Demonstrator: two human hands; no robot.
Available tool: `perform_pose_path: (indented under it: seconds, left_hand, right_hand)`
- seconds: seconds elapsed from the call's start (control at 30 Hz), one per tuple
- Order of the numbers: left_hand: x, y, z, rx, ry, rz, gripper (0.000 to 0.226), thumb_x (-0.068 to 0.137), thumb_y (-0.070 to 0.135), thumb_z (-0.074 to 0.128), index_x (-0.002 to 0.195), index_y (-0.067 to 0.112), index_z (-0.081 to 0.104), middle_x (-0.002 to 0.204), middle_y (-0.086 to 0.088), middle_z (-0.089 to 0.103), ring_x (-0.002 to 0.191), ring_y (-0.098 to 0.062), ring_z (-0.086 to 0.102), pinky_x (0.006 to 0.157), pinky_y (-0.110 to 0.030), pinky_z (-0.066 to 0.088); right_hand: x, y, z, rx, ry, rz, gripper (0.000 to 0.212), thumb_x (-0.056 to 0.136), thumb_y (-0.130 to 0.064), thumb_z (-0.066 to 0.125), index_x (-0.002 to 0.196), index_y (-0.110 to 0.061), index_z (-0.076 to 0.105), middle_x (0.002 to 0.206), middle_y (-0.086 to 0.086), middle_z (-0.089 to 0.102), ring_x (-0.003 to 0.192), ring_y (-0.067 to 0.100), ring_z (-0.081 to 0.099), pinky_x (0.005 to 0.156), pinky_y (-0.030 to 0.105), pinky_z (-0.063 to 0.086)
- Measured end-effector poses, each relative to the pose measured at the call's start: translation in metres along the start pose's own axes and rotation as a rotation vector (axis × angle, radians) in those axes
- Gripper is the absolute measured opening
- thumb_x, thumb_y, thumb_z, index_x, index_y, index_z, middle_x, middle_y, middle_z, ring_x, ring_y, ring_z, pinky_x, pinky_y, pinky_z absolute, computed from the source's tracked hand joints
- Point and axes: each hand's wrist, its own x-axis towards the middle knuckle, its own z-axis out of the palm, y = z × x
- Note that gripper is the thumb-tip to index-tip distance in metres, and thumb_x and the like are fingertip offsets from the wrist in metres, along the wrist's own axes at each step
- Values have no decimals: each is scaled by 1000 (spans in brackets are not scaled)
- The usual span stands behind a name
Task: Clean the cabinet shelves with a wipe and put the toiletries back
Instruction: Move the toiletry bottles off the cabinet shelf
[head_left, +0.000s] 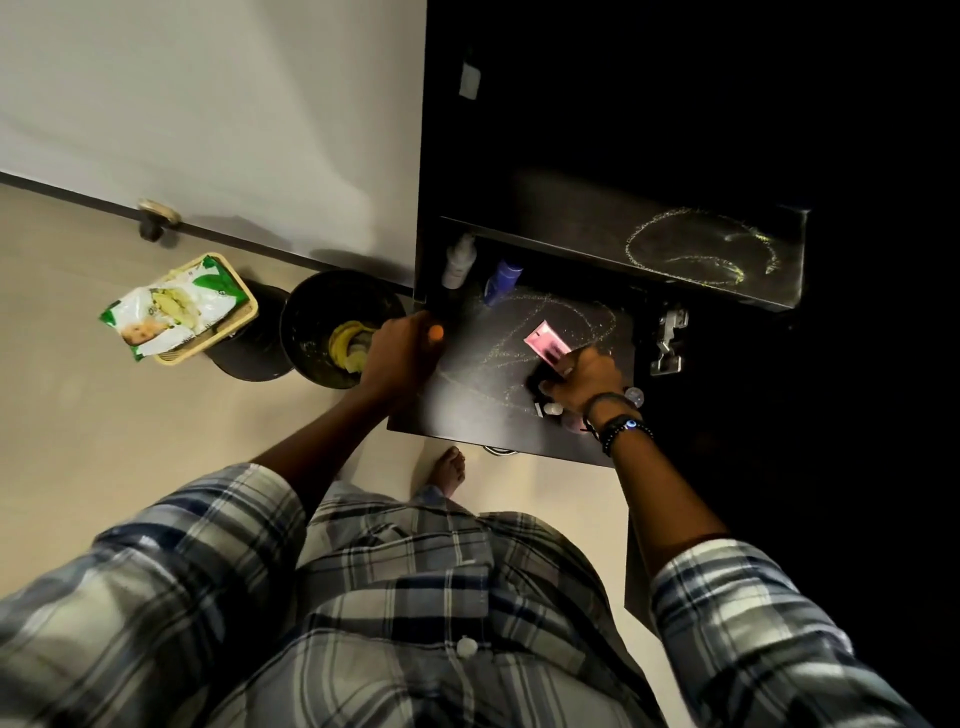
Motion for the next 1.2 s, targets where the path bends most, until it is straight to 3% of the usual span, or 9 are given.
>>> perform_pose_path:
  seconds: [0.07,0.13,0.37,0.57,0.7,0.97,1.1,1.2]
  left_hand:
    - [5,0,3,10,24,-22,24,92,21,55,105,2,62,91,-15,70,84,-29,66,78,-41,50]
    - [10,-2,3,8,49,-32,20,91,14,56,105,2,63,93,-17,70,85,-30,66,78,-42,50]
    - [22,-7,2,10,59,-30,25,88,23,50,99,6,64,90,-17,69,85,-36,65,76,-47,53]
    - [28,-8,6,2,91,3,17,91,16,58,103,5,64,92,-15,69,84,-31,66,74,-43,54]
    - [31,-8,8,32,109,16,16,92,16,57,101,4,64,92,-16,68,82,-29,65,67,-34,48]
    - [28,-13,7,27,86,31,23,90,22,58,110,9,61,96,-12,66,83,-27,63,71,-45,53]
    - [23,-14,4,-23,91,63,28,94,28,53,111,7,61,100,-14,65,85,-29,63,72,-46,53]
    - [13,-13,3,-57,153,44,33,95,28,54,120,6,57,111,-15,61,93,-27,60,77,-40,50]
  right_hand:
    - [3,-2,5,-8,26,13,34,79,-23,73,108,-8,66,115,17,66,108,34,62,89,34,49]
    - [5,-6,7,-3,66,10,28,79,-17,71,105,-7,66,113,20,66,107,36,61,91,37,49]
    - [7,-59,16,146,156,-261,14,80,-9,66,91,-13,72,97,13,73,98,30,66,87,28,47]
    - [16,-107,26,55,153,-390,26,85,-8,57,108,-14,69,106,21,68,102,42,61,86,39,51]
    - [24,-116,30,23,147,-428,24,87,-3,53,105,-7,68,104,21,68,100,41,62,82,39,52]
    - [16,-107,24,32,144,-447,34,84,-5,52,113,-17,64,105,20,68,99,44,60,77,37,49]
    - [-2,-76,11,91,133,-357,34,82,-9,61,116,-14,64,108,19,69,103,38,62,90,40,51]
    - [-17,-45,0,7,60,-248,34,82,-10,66,117,-9,64,113,19,67,108,36,61,94,38,47]
